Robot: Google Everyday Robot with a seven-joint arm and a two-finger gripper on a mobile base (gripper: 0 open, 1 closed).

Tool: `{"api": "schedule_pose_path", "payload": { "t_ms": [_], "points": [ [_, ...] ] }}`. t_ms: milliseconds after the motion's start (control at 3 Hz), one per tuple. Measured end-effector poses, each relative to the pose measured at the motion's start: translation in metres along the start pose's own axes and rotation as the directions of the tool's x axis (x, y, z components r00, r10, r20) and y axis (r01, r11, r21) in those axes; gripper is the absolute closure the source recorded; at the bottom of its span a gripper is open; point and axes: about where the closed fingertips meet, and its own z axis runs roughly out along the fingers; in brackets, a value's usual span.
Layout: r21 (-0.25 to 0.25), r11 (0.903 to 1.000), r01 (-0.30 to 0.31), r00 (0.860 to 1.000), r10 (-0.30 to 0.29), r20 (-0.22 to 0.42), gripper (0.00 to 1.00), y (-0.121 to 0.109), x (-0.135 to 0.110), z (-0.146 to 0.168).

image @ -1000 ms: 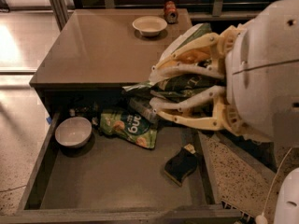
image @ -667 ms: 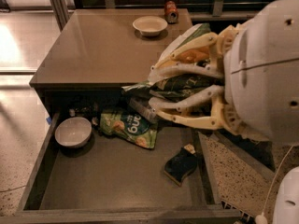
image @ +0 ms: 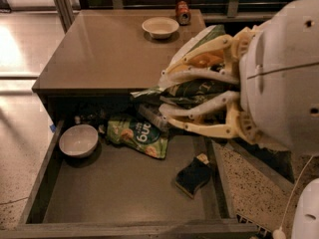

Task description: Place green jalapeno chip bag into top drawer

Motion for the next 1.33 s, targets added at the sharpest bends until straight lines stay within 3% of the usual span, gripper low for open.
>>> {"api": "schedule_pose_path", "payload": {
  "t_ms": [333,667,1000,1333],
  "points": [
    [0.032,0.9995,-0.006,0.998,0.004,0.066,1.0,-0.027,-0.003,0.001],
    [0.071,0.9939,-0.084,0.989,0.074,0.132,1.0,-0.081,0.027,0.006],
    [0.089,0.9724,-0.216,0.97,0.203,0.137,1.0,-0.129,0.096,0.01],
    [0.084,0.9557,-0.282,0.953,0.269,0.137,1.0,-0.147,0.123,0.014]
  ]
}}
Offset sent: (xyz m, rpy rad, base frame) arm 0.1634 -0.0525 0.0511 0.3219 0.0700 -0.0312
